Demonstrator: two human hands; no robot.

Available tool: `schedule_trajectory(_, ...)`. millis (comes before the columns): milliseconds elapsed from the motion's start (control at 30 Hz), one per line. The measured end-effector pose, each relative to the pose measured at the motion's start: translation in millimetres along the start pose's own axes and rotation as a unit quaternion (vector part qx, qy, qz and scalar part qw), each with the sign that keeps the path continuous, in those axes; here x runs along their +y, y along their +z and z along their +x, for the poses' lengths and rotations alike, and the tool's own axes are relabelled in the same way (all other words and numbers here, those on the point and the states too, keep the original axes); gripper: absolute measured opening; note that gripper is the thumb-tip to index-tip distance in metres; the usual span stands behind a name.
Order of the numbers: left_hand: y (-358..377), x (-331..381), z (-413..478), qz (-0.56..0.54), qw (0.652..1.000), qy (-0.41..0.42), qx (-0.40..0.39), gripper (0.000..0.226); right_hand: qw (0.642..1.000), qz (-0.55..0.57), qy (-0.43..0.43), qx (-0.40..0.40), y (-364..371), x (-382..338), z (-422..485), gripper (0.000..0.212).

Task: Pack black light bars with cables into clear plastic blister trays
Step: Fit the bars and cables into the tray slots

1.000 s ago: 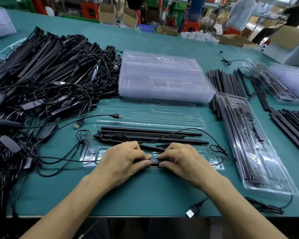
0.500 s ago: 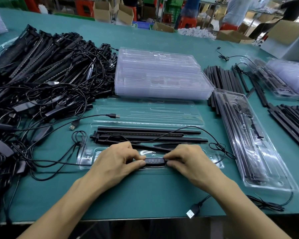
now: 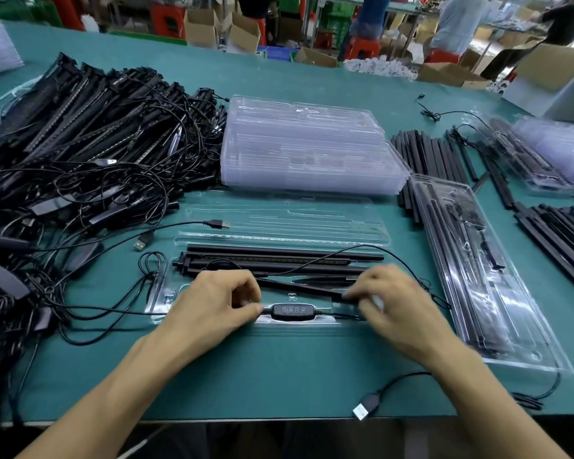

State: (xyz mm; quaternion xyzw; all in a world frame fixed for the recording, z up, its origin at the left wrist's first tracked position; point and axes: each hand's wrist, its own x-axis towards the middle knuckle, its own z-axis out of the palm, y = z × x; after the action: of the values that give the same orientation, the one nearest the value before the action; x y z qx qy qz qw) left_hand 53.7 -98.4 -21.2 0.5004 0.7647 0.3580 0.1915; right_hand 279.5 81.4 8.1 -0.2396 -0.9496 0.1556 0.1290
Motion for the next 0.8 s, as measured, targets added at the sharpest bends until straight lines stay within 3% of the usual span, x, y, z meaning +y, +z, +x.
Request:
schedule_trajectory(67,-4,4,3,0.039,0.999,0.012,0.010,0.013,0.997,-0.015,0.026,0.069,-13,14,13,0.043)
schedule_trajectory(133,-1,13,8,0.074,0.994,0.064,0.052,0.016,0.996,-0.068,0.047,0.042,-23,25,29,0.054)
schedule_trajectory(267,18,31,22,0.114,0.982,0.130,0.077,0.033,0.995,-0.079,0.051,-0.036,-23,41,39,0.037)
schedule_trajectory(433,31,38,31,0.182,0.964,0.176,0.082,0.021,0.999,-0.051,0.017,-0.003,-22,47,17,0.024)
schedule_trajectory(600,37,42,40,0.128,0.979,0.113,0.108,0.022,1.000,-0.009,0.005,0.012,-32,46,8,0.022)
schedule_trajectory(800,36,38,48,0.131,0.989,0.069,0.028,0.023,0.994,-0.053,0.004,-0.097,-24,52,1,0.015)
